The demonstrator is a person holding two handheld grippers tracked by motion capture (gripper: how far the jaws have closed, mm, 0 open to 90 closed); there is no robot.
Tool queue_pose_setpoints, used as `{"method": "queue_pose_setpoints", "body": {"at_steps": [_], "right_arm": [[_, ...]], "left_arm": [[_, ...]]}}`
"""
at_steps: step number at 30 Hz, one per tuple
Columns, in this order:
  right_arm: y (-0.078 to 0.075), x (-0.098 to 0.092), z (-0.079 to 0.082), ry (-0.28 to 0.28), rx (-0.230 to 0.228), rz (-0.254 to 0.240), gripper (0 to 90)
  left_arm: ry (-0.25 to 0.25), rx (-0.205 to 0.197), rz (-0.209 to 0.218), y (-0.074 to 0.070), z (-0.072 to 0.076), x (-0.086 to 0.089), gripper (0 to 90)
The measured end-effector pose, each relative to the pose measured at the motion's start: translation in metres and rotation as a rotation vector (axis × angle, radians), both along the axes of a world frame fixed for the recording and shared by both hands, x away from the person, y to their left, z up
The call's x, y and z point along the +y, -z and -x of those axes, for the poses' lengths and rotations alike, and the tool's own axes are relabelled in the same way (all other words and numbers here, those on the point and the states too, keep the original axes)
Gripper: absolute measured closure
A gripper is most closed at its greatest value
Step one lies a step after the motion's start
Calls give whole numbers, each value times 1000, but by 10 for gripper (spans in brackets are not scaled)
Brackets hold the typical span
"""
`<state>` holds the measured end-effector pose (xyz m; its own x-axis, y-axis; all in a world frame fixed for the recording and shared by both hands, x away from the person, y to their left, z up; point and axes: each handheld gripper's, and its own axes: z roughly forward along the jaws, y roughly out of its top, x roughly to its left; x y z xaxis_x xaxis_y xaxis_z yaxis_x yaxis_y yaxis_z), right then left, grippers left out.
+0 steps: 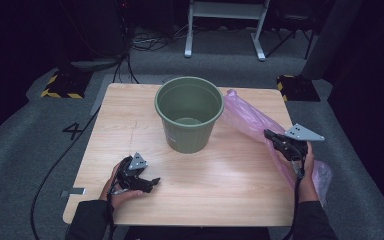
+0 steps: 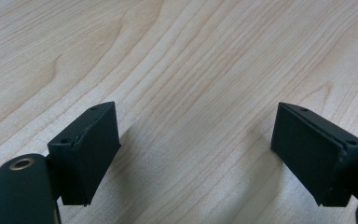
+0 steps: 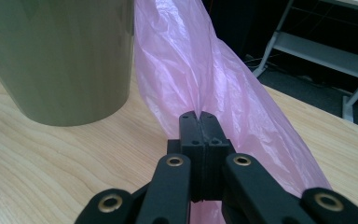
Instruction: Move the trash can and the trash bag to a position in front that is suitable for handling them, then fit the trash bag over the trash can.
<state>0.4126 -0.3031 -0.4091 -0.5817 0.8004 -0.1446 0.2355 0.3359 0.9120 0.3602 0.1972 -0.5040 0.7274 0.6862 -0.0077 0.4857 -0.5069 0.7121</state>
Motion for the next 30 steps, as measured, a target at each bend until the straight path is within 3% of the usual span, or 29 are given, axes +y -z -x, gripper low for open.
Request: {"method": "queue_pose_setpoints", "body": {"at_steps": [30], "right_arm": [[-23,-15,12,26,-73,-56,900]], "left_arm": [[-1,-1,1,0,0,0,146]]}}
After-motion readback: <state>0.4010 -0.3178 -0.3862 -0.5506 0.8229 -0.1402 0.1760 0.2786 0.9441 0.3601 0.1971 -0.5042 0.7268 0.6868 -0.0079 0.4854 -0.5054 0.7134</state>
